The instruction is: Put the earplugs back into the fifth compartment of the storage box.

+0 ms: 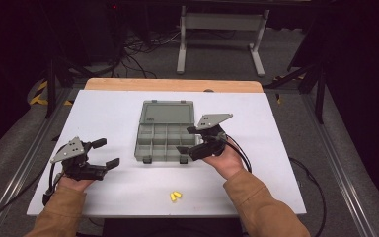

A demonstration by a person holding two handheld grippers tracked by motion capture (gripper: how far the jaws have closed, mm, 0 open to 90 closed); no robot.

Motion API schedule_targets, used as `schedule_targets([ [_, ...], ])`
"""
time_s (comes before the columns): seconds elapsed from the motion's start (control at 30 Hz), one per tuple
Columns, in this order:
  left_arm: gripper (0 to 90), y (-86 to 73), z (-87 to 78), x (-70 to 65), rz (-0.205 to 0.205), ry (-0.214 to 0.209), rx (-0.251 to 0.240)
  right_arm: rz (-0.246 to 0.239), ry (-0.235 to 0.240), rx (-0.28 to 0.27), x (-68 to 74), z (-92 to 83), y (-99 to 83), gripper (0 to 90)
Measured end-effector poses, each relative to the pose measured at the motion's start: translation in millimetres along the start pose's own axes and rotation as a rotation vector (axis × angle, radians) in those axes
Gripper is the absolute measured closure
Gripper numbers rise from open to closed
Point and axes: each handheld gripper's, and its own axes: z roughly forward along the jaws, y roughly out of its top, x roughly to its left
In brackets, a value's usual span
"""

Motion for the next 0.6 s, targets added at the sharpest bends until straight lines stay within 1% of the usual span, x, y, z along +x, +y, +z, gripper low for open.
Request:
schedule_targets([
  [0.07, 6.6, -1.9, -0.2, 0.4, 0.005, 0.004, -0.003, -0.014, 0.001, 0.012, 3.4, -0.8, -1.5, 20.5],
  [0.1, 6.1, -3.2, -0.1, 0.3, -0.001, 0.004, -0.007, -0.015, 0.005, 0.015, 4.6, -1.2, -2.0, 20.1],
  [0.23, 4.3, -3.9, 1.0, 1.4, 0.017, -0.004, 0.0, -0.035, 0.006, 0.029, 11.7, -2.5, -4.3, 19.1],
  [0.27, 3.2, -4.0, 1.3, 1.0, 0.014, -0.009, -0.002, -0.037, 0.015, 0.04, 13.1, -2.0, -5.0, 19.2],
  [0.33, 2.2, -3.9, 1.6, 0.9, 0.012, -0.017, -0.003, -0.044, 0.015, 0.056, 15.5, -1.4, -5.9, 18.5],
  [0.4, 1.1, -4.0, 1.9, 0.3, 0.007, -0.016, -0.003, -0.045, 0.026, 0.073, 17.4, 0.1, -7.4, 18.1],
  [0.47, 1.0, -3.9, 1.7, -0.1, 0.008, -0.012, -0.002, -0.04, 0.043, 0.098, 19.3, 2.5, -9.6, 19.5],
  [0.53, 1.1, -3.7, 0.8, -0.5, 0.011, -0.009, -0.009, -0.04, 0.046, 0.115, 21.2, 4.4, -11.2, 19.5],
  [0.6, 1.1, -3.4, 0.1, -0.8, 0.012, -0.011, -0.014, -0.049, 0.044, 0.131, 23.7, 6.1, -12.8, 19.5],
])
